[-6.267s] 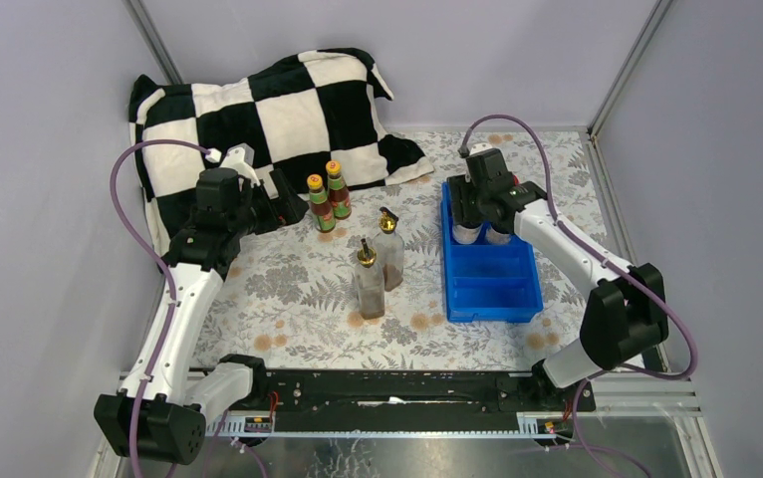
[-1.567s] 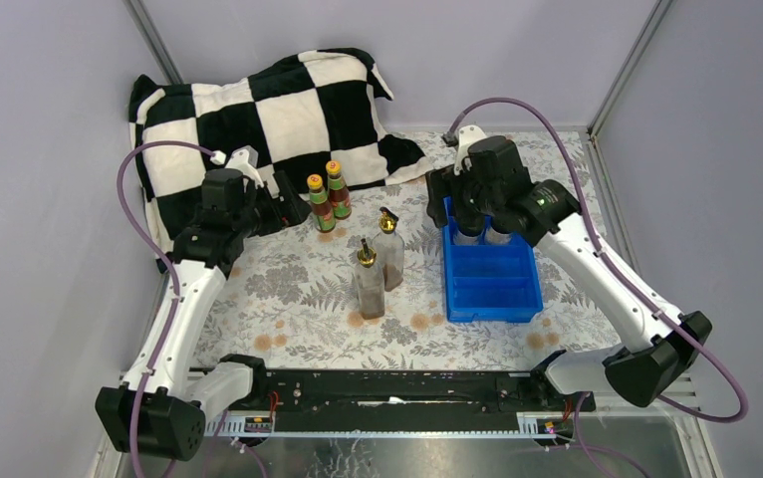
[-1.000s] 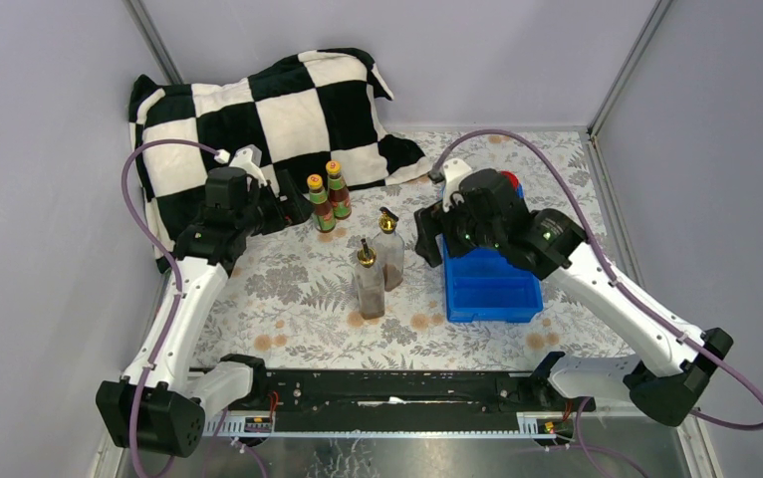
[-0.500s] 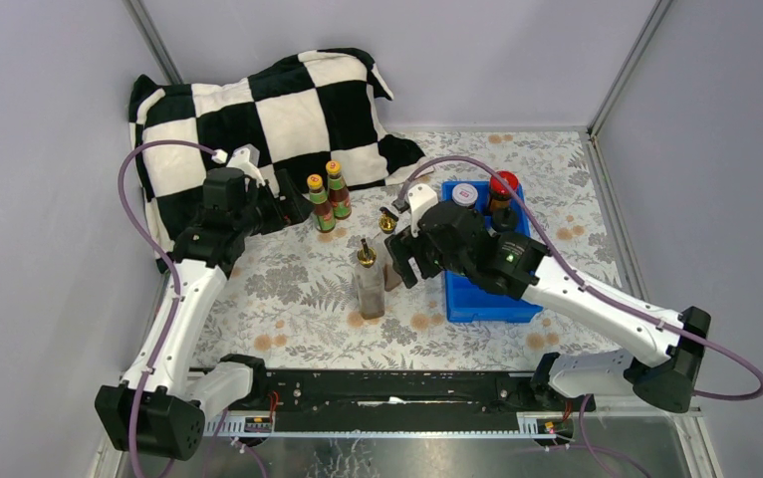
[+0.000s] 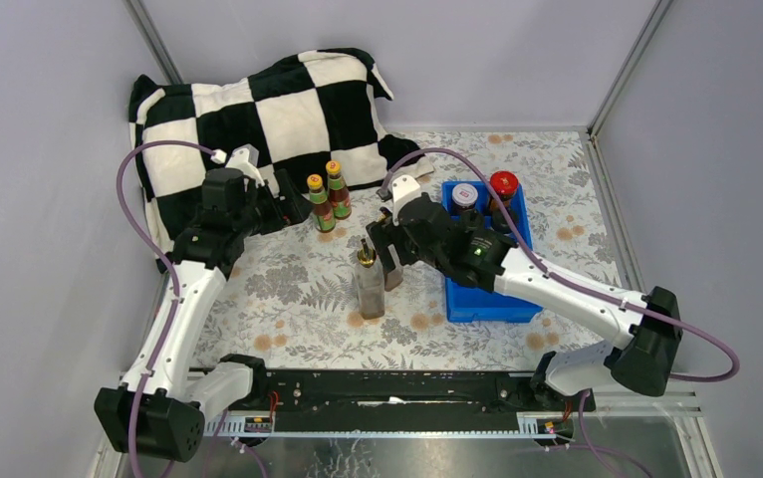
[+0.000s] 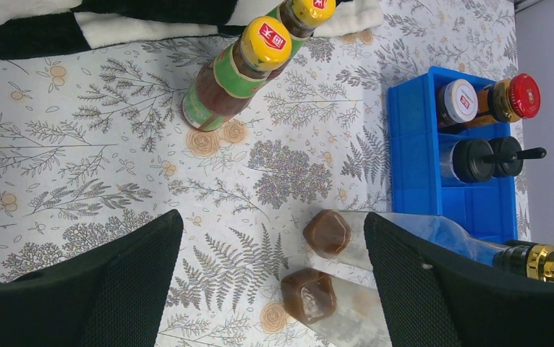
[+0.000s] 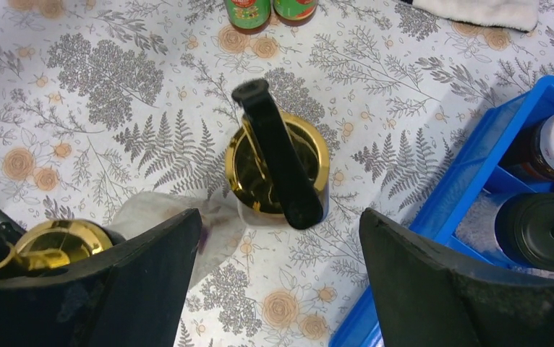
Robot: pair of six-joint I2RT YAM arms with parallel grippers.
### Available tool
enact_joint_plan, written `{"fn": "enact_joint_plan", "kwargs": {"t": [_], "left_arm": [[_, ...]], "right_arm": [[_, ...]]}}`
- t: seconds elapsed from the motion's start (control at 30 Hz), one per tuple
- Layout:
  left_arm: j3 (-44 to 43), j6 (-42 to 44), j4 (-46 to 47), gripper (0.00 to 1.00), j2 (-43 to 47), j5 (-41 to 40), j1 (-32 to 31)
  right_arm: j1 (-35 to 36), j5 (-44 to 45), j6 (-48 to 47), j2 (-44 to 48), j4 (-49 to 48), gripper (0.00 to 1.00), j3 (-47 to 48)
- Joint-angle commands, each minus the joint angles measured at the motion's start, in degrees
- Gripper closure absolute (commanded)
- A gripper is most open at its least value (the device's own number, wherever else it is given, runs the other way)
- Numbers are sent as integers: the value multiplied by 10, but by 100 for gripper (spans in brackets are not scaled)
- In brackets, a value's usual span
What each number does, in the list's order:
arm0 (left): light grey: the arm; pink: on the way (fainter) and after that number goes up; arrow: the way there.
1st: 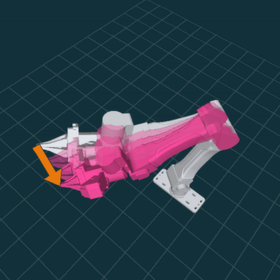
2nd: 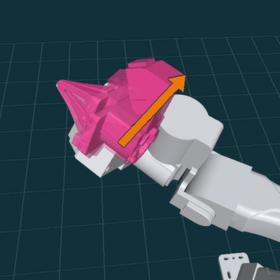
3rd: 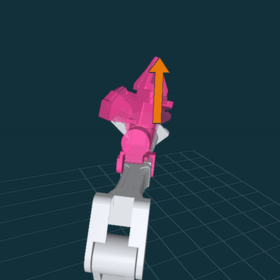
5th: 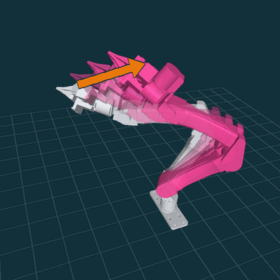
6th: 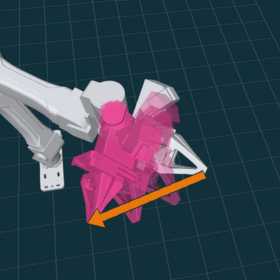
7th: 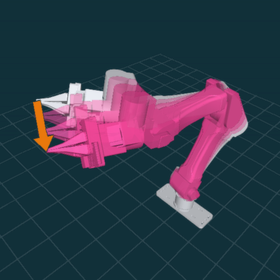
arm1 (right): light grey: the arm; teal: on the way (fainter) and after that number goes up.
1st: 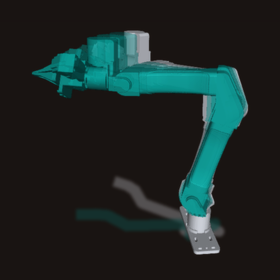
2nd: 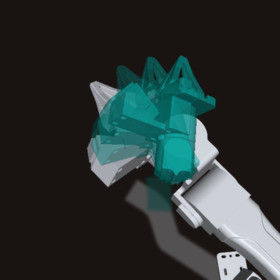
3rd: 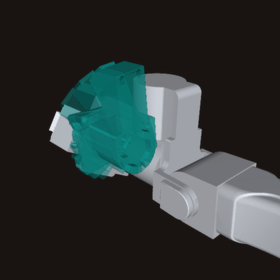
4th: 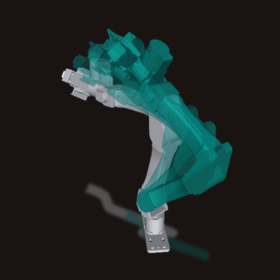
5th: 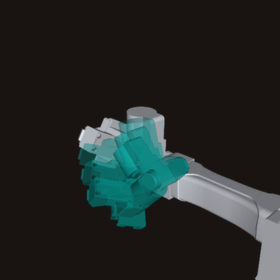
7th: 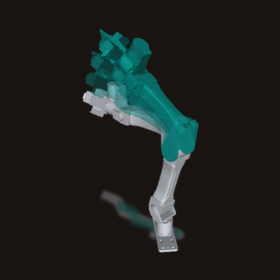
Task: Organize the condiment bottles
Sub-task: Pick up the bottle from the center of the board.
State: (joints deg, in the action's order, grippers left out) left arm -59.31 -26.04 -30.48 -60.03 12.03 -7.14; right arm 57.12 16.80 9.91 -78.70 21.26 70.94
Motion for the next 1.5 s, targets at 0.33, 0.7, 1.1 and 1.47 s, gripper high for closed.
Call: {"fn": "enact_joint_plan", "kwargs": {"t": [0.33, 0.7, 1.1, 1.47], "left_arm": [[-3, 9, 4, 1, 19, -8, -4], [-5, 9, 3, 1, 16, -6, -4], [0, 7, 5, 1, 16, -4, -4], [4, 6, 6, 1, 16, -4, -4]], "right_arm": [[4, 52, 12, -47, -91, 13, -8], [3, 53, 14, -68, -99, 23, -19], [-23, 49, 26, -62, -112, 37, -47], [-36, 67, 11, -63, -118, 46, -45]]}}
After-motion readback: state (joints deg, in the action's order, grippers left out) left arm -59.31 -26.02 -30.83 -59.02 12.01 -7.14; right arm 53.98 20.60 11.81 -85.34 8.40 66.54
